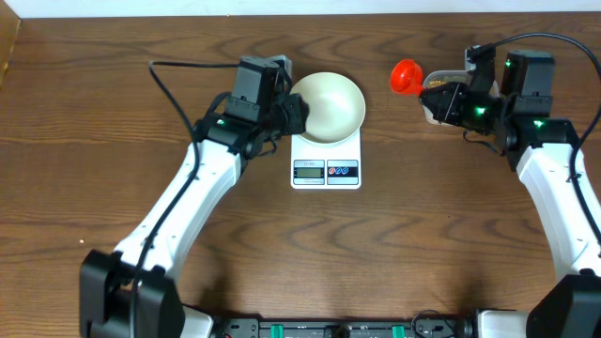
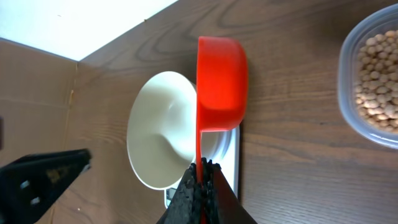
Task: Scoop item into bowl and weigh 50g on scale
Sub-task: 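Move the left gripper down to the scale's button panel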
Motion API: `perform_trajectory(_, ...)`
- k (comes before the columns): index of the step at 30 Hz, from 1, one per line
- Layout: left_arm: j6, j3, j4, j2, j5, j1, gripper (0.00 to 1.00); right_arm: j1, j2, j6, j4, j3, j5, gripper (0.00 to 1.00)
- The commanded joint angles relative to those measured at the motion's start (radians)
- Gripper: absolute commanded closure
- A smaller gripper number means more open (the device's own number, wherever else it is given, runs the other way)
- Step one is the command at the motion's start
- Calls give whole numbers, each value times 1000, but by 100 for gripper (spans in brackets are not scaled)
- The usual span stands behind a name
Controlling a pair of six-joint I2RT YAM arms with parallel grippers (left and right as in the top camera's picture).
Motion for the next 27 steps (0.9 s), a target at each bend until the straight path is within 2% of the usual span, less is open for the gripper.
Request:
perform_trajectory(1,97,10,-51,-89,31,-15,76,-30,-6,-50,-9,17,-33,99)
perform_trajectory(9,106,6,-175,-134,26,-132,78,-98,-34,-91,-27,17,-54,99)
perform_trajectory(13,108,-25,-207,-112,23,-183,88,-124,-40,-121,-61,17,-53,99)
perform_trajectory(15,108,-54,-204,-105,19,-201,92,-136,-40,-121,-74,17,-53,99)
perform_trajectory(19,100,-119,-193,-93,-51,-243,92,-153,-40,-128,-90,16,-53,99)
perform_trajectory(21,100,-170,-155,-93,-129,-273,93,-154,-40,-129,-107,17,-48,99)
perform_trajectory(27,101,-274,-39,-93,-175,-304,93,-154,-40,-139,-128,16,-14,99)
